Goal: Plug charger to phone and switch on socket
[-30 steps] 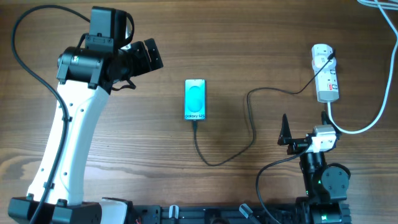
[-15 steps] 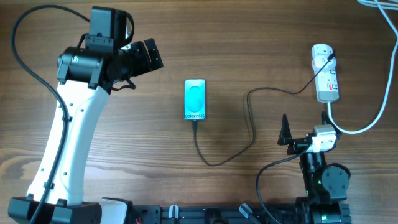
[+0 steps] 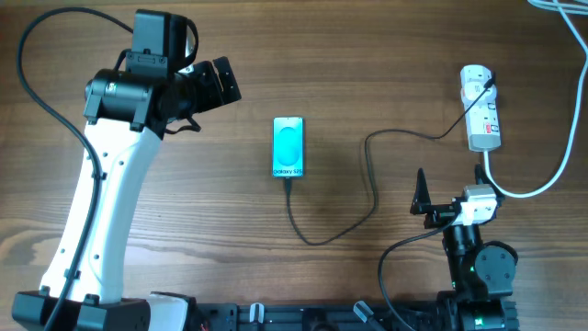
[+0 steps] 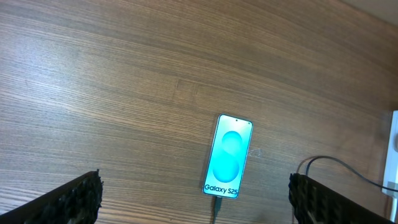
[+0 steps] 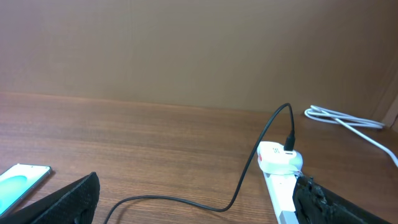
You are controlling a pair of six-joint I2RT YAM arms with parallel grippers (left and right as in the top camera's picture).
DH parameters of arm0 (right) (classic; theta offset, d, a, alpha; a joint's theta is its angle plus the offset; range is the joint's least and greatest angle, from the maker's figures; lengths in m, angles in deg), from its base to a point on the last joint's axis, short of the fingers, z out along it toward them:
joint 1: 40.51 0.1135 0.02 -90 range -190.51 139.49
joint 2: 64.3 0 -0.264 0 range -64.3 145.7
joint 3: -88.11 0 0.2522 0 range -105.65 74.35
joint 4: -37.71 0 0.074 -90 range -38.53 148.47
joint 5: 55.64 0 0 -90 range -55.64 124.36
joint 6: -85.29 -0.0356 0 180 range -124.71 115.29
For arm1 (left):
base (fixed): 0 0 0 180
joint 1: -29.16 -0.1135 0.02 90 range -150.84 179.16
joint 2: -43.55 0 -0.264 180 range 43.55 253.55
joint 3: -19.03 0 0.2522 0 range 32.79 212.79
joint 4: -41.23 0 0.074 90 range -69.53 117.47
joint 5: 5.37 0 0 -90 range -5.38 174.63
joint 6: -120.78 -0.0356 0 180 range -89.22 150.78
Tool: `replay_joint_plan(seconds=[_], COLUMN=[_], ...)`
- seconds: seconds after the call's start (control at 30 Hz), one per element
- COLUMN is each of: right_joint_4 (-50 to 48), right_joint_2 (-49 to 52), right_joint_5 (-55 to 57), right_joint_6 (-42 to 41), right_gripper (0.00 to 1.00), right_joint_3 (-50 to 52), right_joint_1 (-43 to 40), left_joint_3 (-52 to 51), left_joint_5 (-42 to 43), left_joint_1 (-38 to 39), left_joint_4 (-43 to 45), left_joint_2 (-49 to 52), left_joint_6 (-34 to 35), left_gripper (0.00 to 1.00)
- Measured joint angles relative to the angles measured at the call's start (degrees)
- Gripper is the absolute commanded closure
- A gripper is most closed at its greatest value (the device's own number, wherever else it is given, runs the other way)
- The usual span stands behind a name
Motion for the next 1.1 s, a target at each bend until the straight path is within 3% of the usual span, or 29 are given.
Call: replay_joint_plan(seconds=[0.27, 0.77, 1.1], right_joint_4=[0.00, -0.02, -0.07], right_joint_2=[0.00, 0.00, 0.00], right_joint_5=[0.00, 0.00, 0.00], right_joint_6=[0.02, 0.00, 0.00], right_gripper=[0.00, 0.00, 0.00], right_joint_3=[0.00, 0.00, 0.00], right_joint_1=[0.00, 0.00, 0.00], left_joint_3=[0.00, -0.87, -21.42], left_joint_5=[-0.61, -2.56, -1.20], left_joint_1=[0.00, 0.00, 0.00], left_joint_4=[0.00, -8.55, 4.63], left_joint_2=[0.00, -2.05, -15.50], left_joint_6=[0.15, 0.15, 0.15], left_gripper=[0.00, 0.00, 0.00])
